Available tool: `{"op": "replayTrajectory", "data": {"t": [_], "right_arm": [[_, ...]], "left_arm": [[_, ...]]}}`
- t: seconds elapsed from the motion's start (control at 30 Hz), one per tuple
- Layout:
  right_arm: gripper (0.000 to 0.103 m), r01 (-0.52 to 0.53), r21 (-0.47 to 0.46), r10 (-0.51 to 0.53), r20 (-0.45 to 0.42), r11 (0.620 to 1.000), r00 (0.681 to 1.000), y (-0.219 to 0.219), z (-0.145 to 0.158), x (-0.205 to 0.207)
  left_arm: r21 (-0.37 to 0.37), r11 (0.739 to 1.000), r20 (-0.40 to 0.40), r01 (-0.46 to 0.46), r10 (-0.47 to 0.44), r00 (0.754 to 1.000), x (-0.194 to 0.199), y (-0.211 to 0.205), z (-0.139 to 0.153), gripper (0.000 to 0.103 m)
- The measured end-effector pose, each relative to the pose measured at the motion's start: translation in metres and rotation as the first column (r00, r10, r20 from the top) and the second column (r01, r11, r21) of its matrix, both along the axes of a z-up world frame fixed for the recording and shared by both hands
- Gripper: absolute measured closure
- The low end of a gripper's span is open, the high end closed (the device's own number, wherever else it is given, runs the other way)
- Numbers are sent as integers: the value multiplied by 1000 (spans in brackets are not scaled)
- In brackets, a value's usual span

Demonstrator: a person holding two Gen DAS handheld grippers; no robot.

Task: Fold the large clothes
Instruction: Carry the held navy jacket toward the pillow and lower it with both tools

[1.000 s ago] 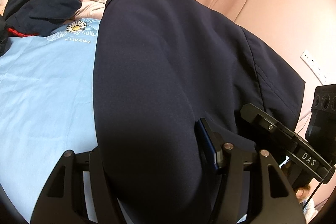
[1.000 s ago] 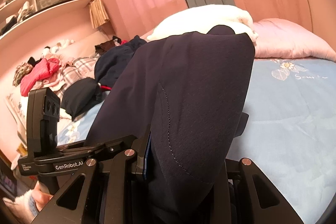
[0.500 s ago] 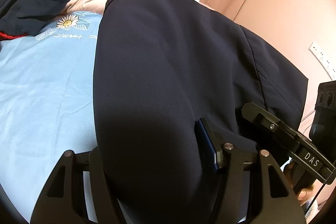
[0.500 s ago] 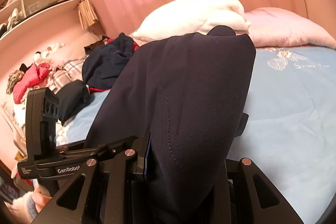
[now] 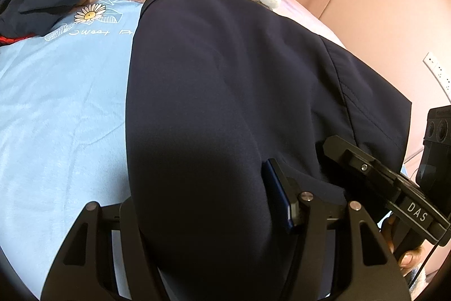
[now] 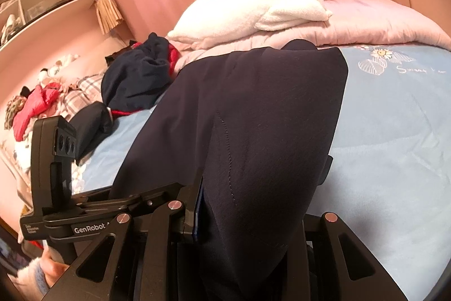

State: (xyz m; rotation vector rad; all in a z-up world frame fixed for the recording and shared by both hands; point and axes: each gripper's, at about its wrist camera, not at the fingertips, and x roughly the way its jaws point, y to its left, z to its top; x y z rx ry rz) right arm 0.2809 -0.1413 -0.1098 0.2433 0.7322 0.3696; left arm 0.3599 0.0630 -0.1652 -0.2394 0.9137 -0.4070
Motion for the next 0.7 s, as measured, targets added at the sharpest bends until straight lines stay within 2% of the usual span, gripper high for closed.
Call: {"op": "replayTrajectory", "data": {"t": [0.43,0.7], "right_arm": [[72,20,10,-19,-42,1000,999,-7,-9,9],[70,51,53,-46,-82,997,996,-18,-17,14]], "left_arm": [[18,1000,-17,-1,1,1000,3,-8,-1,41],[21,1000,-24,0,1,1000,6,-8,-1,40]]}}
